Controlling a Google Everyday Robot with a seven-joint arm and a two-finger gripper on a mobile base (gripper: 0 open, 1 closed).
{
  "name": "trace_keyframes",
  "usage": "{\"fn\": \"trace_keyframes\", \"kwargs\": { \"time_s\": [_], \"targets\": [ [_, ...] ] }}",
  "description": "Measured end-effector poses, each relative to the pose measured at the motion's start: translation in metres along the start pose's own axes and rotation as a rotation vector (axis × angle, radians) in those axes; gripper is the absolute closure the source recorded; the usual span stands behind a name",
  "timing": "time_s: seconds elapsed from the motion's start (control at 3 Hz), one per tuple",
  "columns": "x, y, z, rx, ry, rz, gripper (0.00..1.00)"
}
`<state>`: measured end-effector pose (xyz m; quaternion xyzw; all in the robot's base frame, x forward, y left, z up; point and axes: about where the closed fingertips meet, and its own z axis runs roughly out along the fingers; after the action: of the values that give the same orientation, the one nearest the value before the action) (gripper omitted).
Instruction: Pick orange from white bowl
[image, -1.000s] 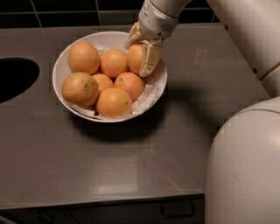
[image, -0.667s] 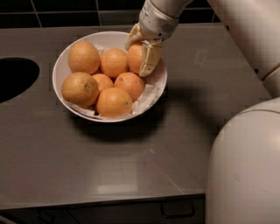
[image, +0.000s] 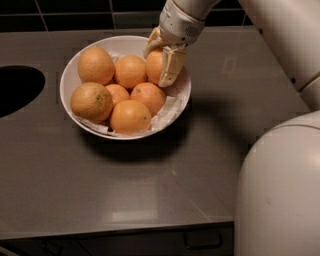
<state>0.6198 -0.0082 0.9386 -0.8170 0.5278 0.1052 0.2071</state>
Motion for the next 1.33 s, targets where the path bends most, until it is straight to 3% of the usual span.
{"fn": "trace_keyframes", "kwargs": {
  "time_s": [0.33, 0.67, 1.33],
  "targets": [
    [0.000, -0.004, 0.000, 0.027, -0.007, 0.001, 1.00],
    [-0.006, -0.004, -0.022, 0.093, 0.009, -0.010, 1.00],
    [-0.056, 0.004, -0.081, 0.233, 0.051, -0.118, 1.00]
  ]
}}
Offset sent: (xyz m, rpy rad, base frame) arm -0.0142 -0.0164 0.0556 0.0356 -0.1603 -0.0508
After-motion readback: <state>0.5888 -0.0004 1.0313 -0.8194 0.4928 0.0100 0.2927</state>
